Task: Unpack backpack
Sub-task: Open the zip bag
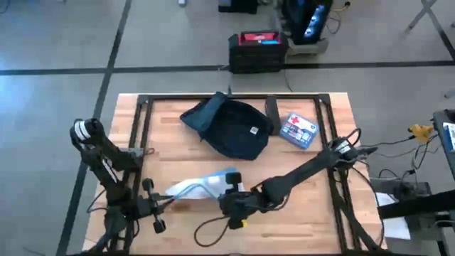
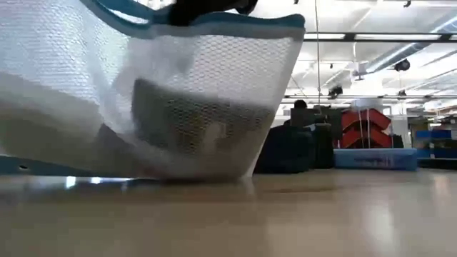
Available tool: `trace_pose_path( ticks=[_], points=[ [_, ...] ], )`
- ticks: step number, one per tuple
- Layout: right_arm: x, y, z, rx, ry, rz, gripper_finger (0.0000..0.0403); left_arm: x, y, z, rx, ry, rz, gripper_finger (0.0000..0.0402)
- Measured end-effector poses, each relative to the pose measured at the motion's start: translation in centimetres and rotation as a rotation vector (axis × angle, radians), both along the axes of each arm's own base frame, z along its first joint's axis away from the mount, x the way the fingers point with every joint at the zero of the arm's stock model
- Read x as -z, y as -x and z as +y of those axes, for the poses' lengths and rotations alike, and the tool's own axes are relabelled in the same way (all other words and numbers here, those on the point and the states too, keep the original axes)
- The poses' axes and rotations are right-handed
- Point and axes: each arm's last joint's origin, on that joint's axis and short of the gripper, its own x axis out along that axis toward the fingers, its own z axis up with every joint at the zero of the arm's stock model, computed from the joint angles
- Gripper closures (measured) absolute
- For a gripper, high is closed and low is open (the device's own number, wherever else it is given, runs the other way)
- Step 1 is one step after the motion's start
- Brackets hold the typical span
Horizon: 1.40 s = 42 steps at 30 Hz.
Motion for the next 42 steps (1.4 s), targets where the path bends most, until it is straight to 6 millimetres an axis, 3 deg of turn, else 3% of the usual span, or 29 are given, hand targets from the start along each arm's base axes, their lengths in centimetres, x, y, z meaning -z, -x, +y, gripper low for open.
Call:
trace_pose_path(
  ticks=[11, 19, 27, 42],
  points=[
    [-2.4, 2.7, -0.1, 0.024, 0.075, 0.233, 0.0402, 0.0, 0.0, 0.0, 0.004, -0.003, 0.002, 0.0402],
    [-3.9, 4.3, 0.4, 0.018, 0.032, 0.336, 0.0403, 0.0, 0.0, 0.0, 0.001, -0.005, 0.002, 0.0402],
    [-3.9, 7.9, -1.2, 0.286, 0.077, 0.606, 0.0403, 0.0, 0.0, 0.0, 0.0, -0.006, 0.002, 0.0402],
    [-4.5, 8.9, -2.1, 0.351, 0.117, 0.529, 0.0403, 0.0, 0.3, -0.1, 0.012, -0.004, 0.001, 0.0402]
  ],
)
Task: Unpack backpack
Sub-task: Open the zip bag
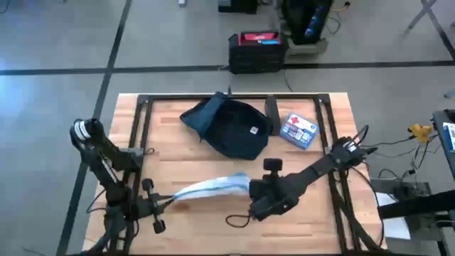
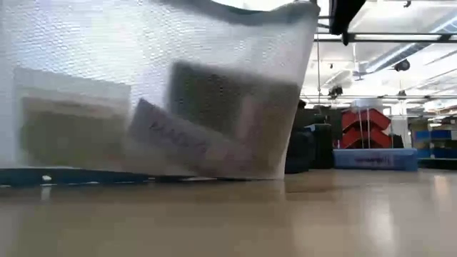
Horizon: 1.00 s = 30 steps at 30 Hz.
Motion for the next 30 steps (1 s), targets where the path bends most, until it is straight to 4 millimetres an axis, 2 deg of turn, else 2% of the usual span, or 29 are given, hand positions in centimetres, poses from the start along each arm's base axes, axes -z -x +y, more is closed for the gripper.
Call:
trace_pose_path(
  ticks=[6, 9, 15, 18, 21, 24, 30],
  points=[
    [-1.0, 2.3, -1.5, 0.038, 0.022, -0.047, 0.0403, 0.0, 0.1, 0.0, 0.004, 0.001, 0.0, 0.0402],
    [-2.2, 3.9, -2.5, 0.035, 0.054, -0.091, 0.0403, 0.0, 0.1, -0.1, 0.006, -0.001, 0.0, 0.0402],
    [-5.2, 7.3, -5.0, 0.06, 0.12, -0.29, 0.0403, 0.0, 0.1, 0.0, 0.004, 0.0, 0.0, 0.0402],
    [-6.0, 8.5, -5.8, 0.087, 0.087, -0.395, 0.0403, 0.0, 0.1, 0.0, 0.003, -0.005, 0.002, 0.0402],
    [-5.3, 8.3, -5.7, 0.071, 0.048, -0.462, 0.0403, 0.1, 0.1, -0.1, 0.023, -0.029, 0.014, 0.0402],
    [-3.7, 7.2, -5.1, 0.006, 0.04, -0.494, 0.0403, 0.1, -0.1, 0.0, 0.024, -0.044, 0.021, 0.0402],
    [0.7, 3.1, -3.5, -0.174, -0.044, -0.542, 0.0403, 0.4, -0.6, -0.2, 0.15, -0.101, 0.07, 0.0402]
  ],
)
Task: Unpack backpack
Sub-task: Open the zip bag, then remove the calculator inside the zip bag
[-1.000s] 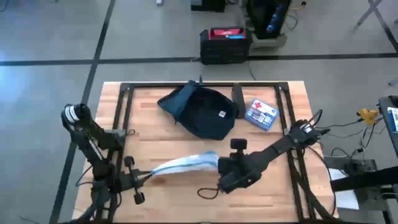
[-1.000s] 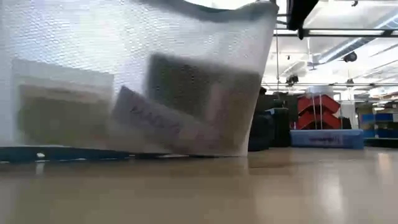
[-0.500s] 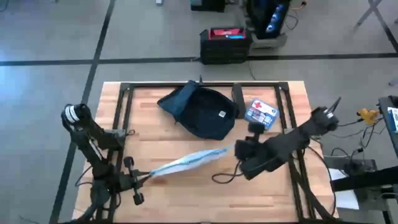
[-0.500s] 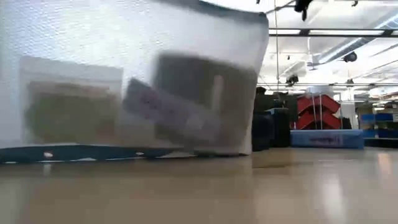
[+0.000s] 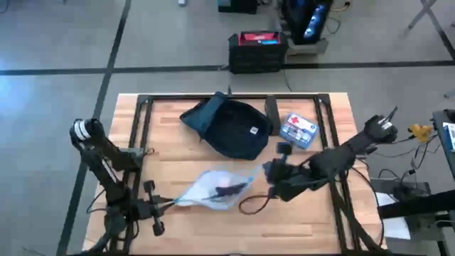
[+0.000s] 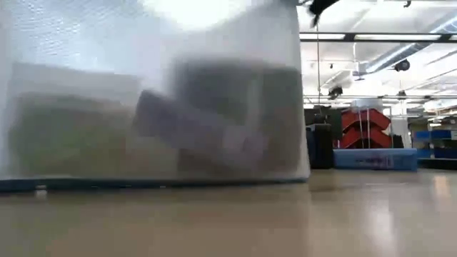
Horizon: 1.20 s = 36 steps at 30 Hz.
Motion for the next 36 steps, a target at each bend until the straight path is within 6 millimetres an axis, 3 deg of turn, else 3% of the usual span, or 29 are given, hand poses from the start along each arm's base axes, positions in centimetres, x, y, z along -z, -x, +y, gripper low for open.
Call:
trace_pose_path(
  ticks=[5, 10, 19, 22, 26, 33, 36],
  points=[
    [1.5, -2.4, 1.1, -0.124, 0.002, 0.021, 0.0403, 0.3, -0.7, -0.2, 0.131, -0.012, 0.042, 0.0402],
    [0.5, -3.3, 0.7, -0.063, 0.062, 0.031, 0.039, 0.7, -1.3, -0.2, 0.181, -0.031, 0.067, 0.0402],
    [-4.8, -3.5, 1.2, -0.073, 0.012, -0.09, 0.0246, 0.7, -3.3, 1.0, 0.089, -0.017, 0.067, 0.0402],
    [-5.5, -3.6, 2.0, -0.093, -0.017, -0.145, 0.0203, 0.7, -3.8, 1.4, 0.053, -0.015, 0.065, 0.0402],
    [-3.7, -5.0, 3.8, -0.167, -0.08, -0.146, 0.016, 0.7, -4.2, 1.9, -0.022, -0.015, 0.051, 0.0402],
    [2.7, -8.9, 6.7, -0.292, -0.072, -0.008, 0.0126, 0.6, -4.2, 2.0, -0.065, -0.014, 0.04, 0.0402],
    [3.4, -10.1, 7.4, -0.315, -0.047, 0.0, 0.0123, 0.7, -4.2, 2.0, -0.067, -0.019, 0.043, 0.0402]
  ],
)
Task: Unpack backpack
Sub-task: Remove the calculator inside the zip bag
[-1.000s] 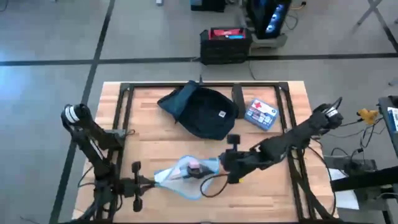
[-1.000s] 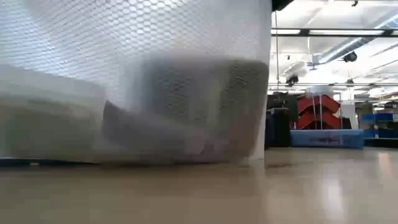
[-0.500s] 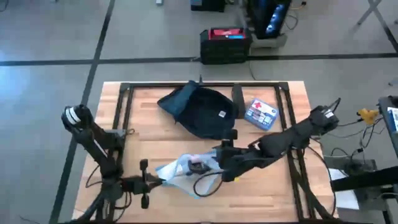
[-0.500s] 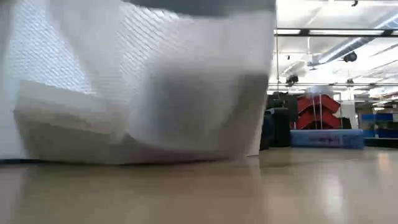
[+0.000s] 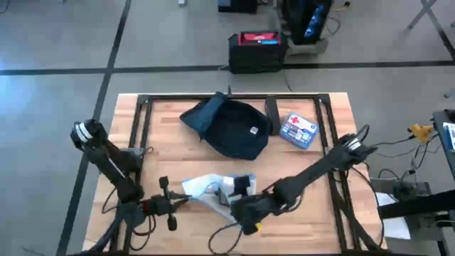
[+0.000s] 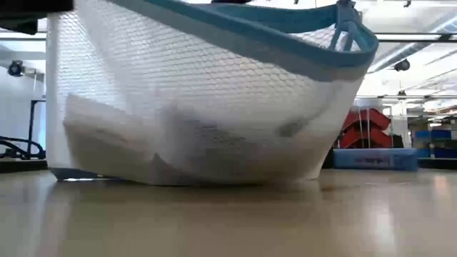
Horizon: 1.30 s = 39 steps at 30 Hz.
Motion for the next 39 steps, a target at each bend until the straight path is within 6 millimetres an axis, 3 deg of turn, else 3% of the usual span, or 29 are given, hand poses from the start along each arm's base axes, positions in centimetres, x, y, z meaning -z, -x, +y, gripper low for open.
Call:
trace_pose_path(
  ticks=[5, 11, 16, 22, 27, 34, 39],
  points=[
    [-0.5, -1.8, 1.2, -0.054, 0.001, -0.042, 0.0131, 0.1, 0.0, 0.0, 0.001, -0.008, 0.005, 0.0402],
    [2.6, -3.4, 1.3, -0.069, 0.043, 0.036, 0.0146, 0.2, 0.2, -0.1, 0.043, 0.001, 0.02, 0.0402],
    [3.2, -2.2, -0.1, 0.018, 0.114, 0.189, 0.0155, 0.7, 1.1, -1.0, 0.202, -0.023, 0.084, 0.0402],
    [1.9, -0.1, -0.7, 0.055, 0.05, 0.32, 0.0158, 0.8, 3.2, -2.1, 0.298, -0.012, 0.094, 0.0402],
    [2.8, -0.3, -1.2, 0.098, 0.078, 0.34, 0.0157, 1.1, 4.2, -2.8, 0.426, 0.071, 0.137, 0.0402],
    [5.0, -3.0, -2.0, 0.092, 0.268, 0.231, 0.0171, 1.7, 2.9, -2.5, 0.421, 0.086, 0.169, 0.0399],
    [5.4, -4.4, -3.0, 0.106, 0.407, 0.158, 0.0176, 1.6, 1.4, -1.5, 0.35, 0.104, 0.161, 0.0367]
  ],
)
